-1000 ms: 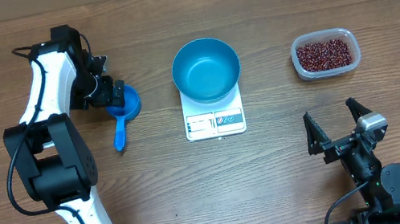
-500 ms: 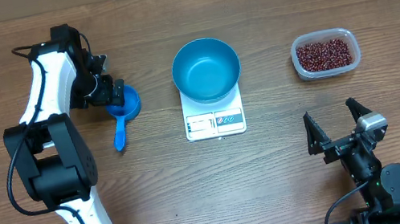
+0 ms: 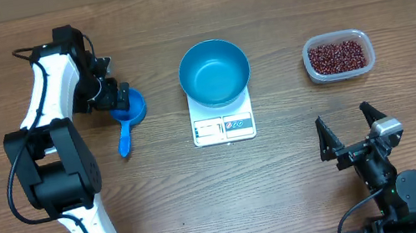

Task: Scoop item into bowl and weigh 150g on scale
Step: 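Close the left gripper on the rim of the blue scoop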

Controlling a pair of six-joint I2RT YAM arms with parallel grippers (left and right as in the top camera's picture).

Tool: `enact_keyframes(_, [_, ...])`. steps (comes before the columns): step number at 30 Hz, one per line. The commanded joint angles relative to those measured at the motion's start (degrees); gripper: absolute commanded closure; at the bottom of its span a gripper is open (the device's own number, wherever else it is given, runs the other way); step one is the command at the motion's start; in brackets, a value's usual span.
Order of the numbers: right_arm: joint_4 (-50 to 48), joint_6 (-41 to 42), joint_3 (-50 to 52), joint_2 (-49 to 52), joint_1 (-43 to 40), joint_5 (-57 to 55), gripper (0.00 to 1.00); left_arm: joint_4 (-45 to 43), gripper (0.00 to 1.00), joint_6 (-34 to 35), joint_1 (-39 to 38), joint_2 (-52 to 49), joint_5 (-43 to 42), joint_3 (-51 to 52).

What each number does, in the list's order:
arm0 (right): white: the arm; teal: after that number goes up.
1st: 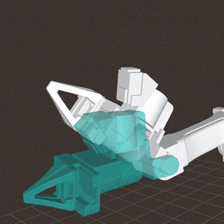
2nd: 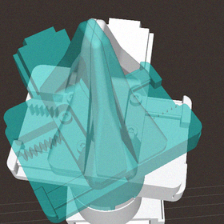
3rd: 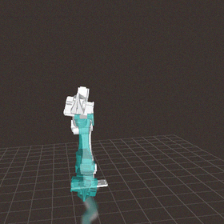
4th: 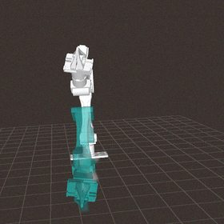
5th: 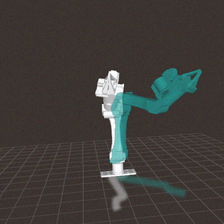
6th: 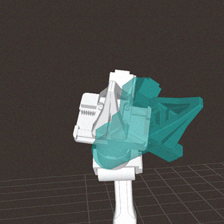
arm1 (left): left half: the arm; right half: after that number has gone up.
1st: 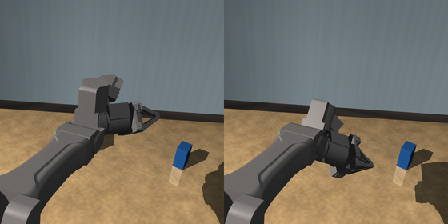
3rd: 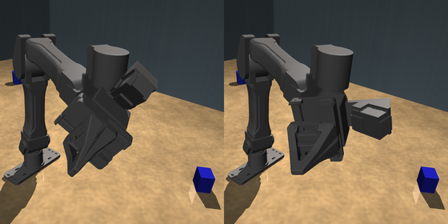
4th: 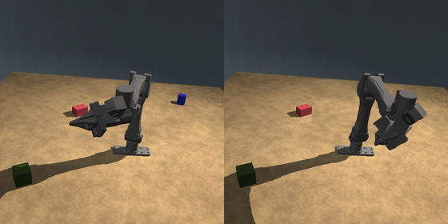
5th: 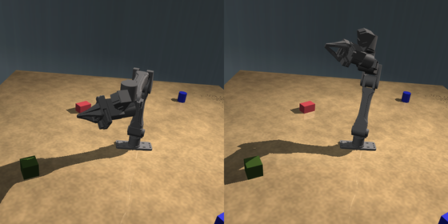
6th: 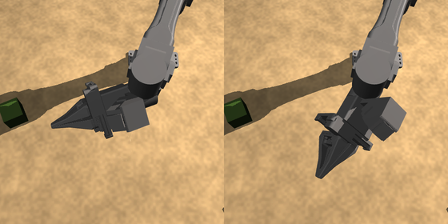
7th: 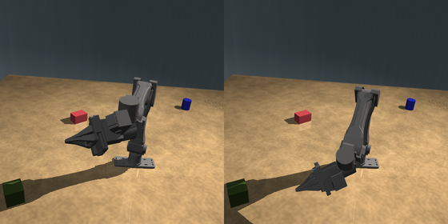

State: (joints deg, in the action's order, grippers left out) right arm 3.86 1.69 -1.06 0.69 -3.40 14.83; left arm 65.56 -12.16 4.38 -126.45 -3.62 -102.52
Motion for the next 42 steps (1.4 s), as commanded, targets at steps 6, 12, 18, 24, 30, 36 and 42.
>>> enact_keyframes(6, [-0.35,-0.26,0.61,-0.52,-0.42,0.44,0.0,0.63,0.02,0.63,0.11,-0.61,-0.46,0.33])
enact_keyframes(12, [-0.35,-0.26,0.61,-0.52,-0.42,0.44,0.0,0.5,0.05,0.61,0.11,-0.61,-0.46,1.81])
enact_keyframes(18, [-0.35,-0.26,0.61,-0.52,-0.42,0.42,0.0,-1.55,0.02,0.61,0.11,-0.61,-0.42,4.98])
enact_keyframes(24, [-0.35,-0.26,0.61,-0.52,-0.42,0.44,0.0,-1.79,0.0,0.61,0.11,-0.61,-0.44,4.98])
enact_keyframes(30, [-0.35,-0.26,0.61,-0.52,-0.42,0.44,0.0,-2.21,0.14,0.61,0.11,-0.61,-0.44,4.98])
enact_keyframes(36, [-0.35,-0.26,0.61,-0.52,-0.42,0.42,0.0,-2.62,0.43,0.61,0.11,-0.61,-0.44,4.98])
enact_keyframes(42, [-0.35,-0.26,0.61,-0.52,-0.42,0.44,0.0,-2.91,0.58,0.61,0.11,-0.61,-0.44,4.98])
